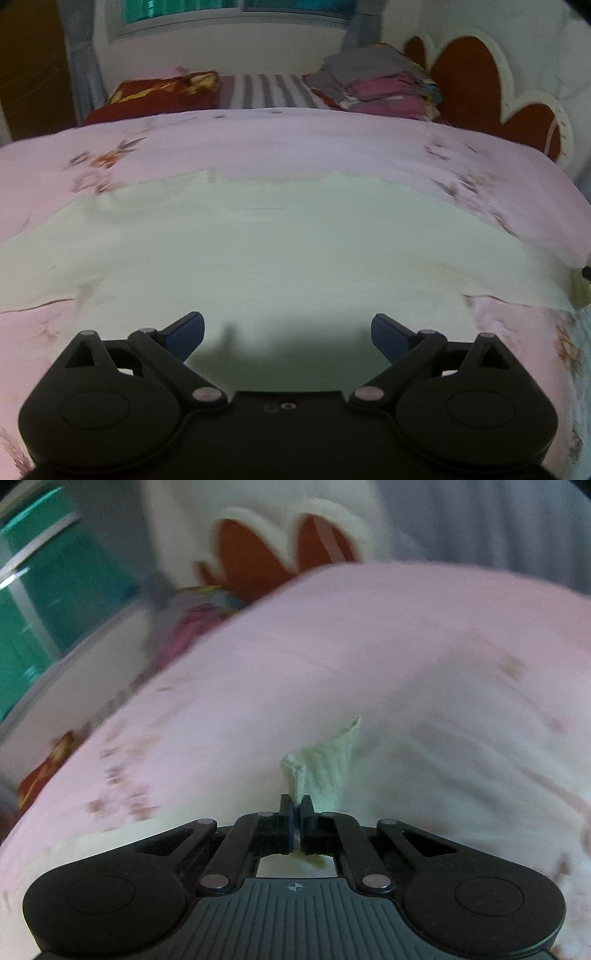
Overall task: Fold small clothes
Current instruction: 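Fold the held sleeve across the body with the right gripper while the left gripper grasps the other cuff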
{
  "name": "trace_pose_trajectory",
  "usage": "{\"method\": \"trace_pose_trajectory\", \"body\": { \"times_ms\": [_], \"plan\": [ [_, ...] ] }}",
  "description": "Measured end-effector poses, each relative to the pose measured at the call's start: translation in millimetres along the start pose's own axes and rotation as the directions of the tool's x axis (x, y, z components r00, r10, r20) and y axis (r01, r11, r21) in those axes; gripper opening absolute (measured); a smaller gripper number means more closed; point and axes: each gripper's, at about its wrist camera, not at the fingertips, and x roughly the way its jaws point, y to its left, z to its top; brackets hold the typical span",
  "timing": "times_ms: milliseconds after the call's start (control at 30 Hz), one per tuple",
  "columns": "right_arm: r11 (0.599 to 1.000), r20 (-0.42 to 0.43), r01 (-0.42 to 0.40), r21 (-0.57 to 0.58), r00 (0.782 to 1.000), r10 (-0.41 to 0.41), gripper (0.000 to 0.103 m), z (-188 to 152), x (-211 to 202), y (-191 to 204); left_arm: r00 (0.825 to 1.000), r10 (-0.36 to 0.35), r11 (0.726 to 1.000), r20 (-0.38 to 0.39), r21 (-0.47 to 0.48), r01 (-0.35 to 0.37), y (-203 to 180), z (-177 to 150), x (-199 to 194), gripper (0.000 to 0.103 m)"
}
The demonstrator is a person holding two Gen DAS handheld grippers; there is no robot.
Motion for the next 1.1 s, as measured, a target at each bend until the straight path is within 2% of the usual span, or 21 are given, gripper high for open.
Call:
{"method": "trace_pose_trajectory", "body": {
  "times_ms": [100, 200, 300, 467, 567, 700, 767, 800, 833, 867, 900, 933, 967, 1000, 1033, 1067, 1100],
  "plan": [
    [0.993, -0.015, -0.085, -0.086, 0.996, 0.084, 0.002, -8, -3, 56, 1.0, 0.002, 0.999, 0.006, -0.036, -0.002, 29, 1, 3, 0.097],
    [0.966, -0.056, -0.173, -0.194, 0.985, 0.165, 0.002, -29, -4, 122, 1.0, -0.003, 0.998, 0.009, -0.068, 0.003, 56, 1, 2, 0.097],
    [0.912, -0.12, -0.266, -0.313, 0.963, 0.24, 0.002, -64, -3, 194, 1.0, -0.015, 0.995, 0.016, -0.103, 0.017, 82, 1, -2, 0.097],
    [0.801, -0.219, -0.38, -0.462, 0.924, 0.312, 0.002, -136, -2, 286, 0.999, -0.02, 0.989, 0.025, -0.144, 0.023, 121, -2, -6, 0.096],
    [0.747, -0.273, -0.431, -0.505, 0.902, 0.336, 0.002, -177, -1, 324, 1.0, -0.021, 0.984, 0.024, -0.177, 0.025, 140, -5, -9, 0.095],
    [0.704, -0.346, -0.497, -0.507, 0.865, 0.363, 0.002, -214, 6, 354, 1.0, -0.006, 0.977, 0.025, -0.212, 0.011, 160, -8, -13, 0.095],
    [0.685, -0.376, -0.514, -0.516, 0.855, 0.358, 0.002, -230, 11, 366, 1.0, -0.012, 0.975, 0.021, -0.22, 0.017, 165, -8, -11, 0.095],
    [0.682, -0.377, -0.51, -0.525, 0.857, 0.351, 0.002, -234, 15, 370, 1.0, -0.022, 0.975, 0.022, -0.221, 0.026, 165, -7, -10, 0.095],
    [0.679, -0.358, -0.497, -0.54, 0.866, 0.35, 0.013, -238, 14, 372, 0.999, -0.034, 0.975, 0.024, -0.22, 0.038, 164, -6, -9, 0.095],
    [0.672, -0.354, -0.5, -0.547, 0.865, 0.355, 0.046, -240, 12, 371, 0.999, -0.047, 0.975, 0.028, -0.215, 0.052, 162, -3, -6, 0.095],
    [0.665, -0.351, -0.505, -0.551, 0.862, 0.364, 0.066, -236, 10, 373, 0.998, -0.061, 0.976, 0.035, -0.206, 0.067, 157, -1, -5, 0.094],
    [0.667, -0.314, -0.486, -0.565, 0.874, 0.371, 0.088, -236, 4, 371, 0.996, -0.08, 0.977, 0.043, -0.196, 0.087, 152, 2, -2, 0.089],
    [0.659, -0.282, -0.476, -0.583, 0.878, 0.386, 0.088, -234, -5, 365, 0.993, -0.102, 0.976, 0.051, -0.187, 0.11, 145, 4, 1, 0.086],
    [0.652, -0.28, -0.475, -0.591, 0.879, 0.386, 0.087, -232, -9, 360, 0.989, -0.135, 0.972, 0.055, -0.185, 0.143, 136, 7, 6, 0.077],
    [0.658, -0.281, -0.472, -0.587, 0.881, 0.381, 0.08, -228, -11, 356, 0.984, -0.169, 0.965, 0.055, -0.194, 0.176, 129, 10, 12, 0.07],
    [0.672, -0.287, -0.472, -0.571, 0.882, 0.375, 0.061, -223, -12, 347, 0.976, -0.214, 0.952, 0.052, -0.215, 0.22, 122, 13, 22, 0.068],
    [0.691, -0.297, -0.467, -0.552, 0.884, 0.36, 0.052, -218, -10, 338, 0.968, -0.245, 0.941, 0.046, -0.231, 0.249, 115, 16, 30, 0.063]
  ]
}}
